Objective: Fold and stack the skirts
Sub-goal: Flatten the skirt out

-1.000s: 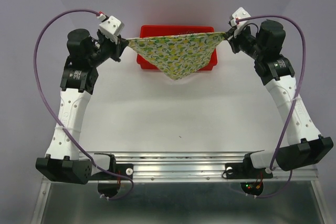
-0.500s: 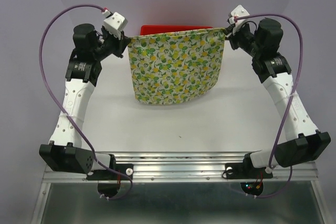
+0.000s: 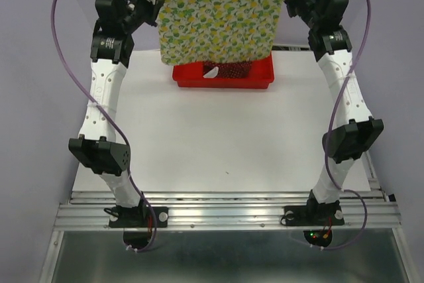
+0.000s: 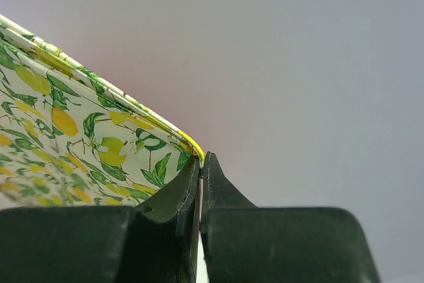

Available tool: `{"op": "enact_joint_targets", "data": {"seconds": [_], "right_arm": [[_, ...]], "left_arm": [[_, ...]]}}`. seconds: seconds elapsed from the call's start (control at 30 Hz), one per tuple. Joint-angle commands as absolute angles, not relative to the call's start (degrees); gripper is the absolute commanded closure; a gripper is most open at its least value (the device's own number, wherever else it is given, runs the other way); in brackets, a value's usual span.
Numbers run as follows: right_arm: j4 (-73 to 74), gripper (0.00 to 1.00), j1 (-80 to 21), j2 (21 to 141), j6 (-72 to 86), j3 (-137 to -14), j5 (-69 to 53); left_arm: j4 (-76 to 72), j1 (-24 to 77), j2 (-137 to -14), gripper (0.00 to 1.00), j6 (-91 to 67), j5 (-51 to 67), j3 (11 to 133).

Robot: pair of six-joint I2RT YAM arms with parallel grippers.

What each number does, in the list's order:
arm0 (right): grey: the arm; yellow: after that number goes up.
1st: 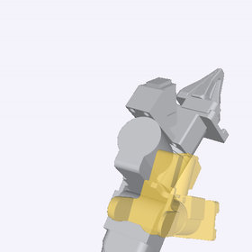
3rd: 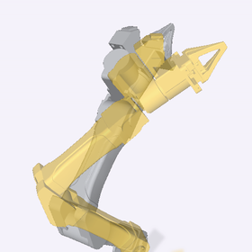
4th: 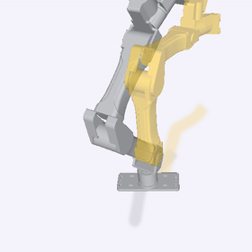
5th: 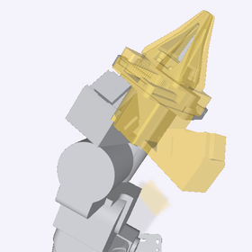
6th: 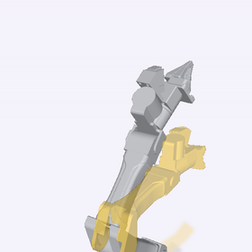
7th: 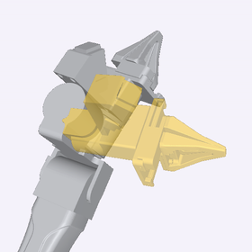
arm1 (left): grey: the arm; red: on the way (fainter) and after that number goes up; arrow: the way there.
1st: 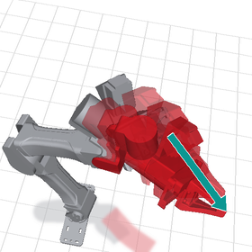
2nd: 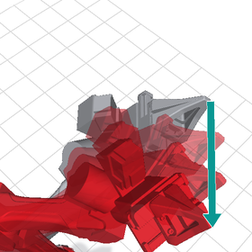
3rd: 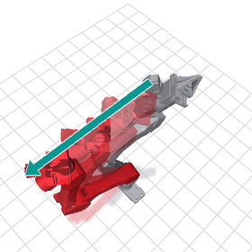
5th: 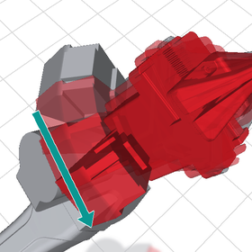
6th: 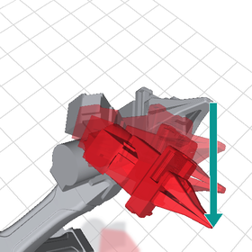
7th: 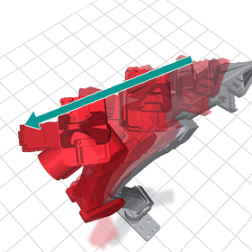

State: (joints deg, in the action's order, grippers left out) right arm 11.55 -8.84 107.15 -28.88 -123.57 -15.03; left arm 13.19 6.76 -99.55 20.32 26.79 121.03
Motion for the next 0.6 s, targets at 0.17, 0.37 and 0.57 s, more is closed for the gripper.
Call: {"op": "enact_joint_targets", "data": {"seconds": [0.17, 0.37, 0.57], "right_arm": [[0.8, 0.99, -5.4, 104.3, -30.1, -122.3, -11.6], [-6.1, 0.99, -5.4, 93.4, -35.0, -94.3, -16.3], [-6.2, 0.99, -5.4, 78.0, -40.4, -67.8, -20.6]], "left_arm": [[-2.0, 4.9, -96.7, 1.0, 27.4, 21.7, 117.7], [-4.3, 5.2, -92.4, 1.0, 31.9, 27.2, 99.2], [-5.2, 5.4, -78.2, 1.0, 37.5, 32.8, 72.9]]}}
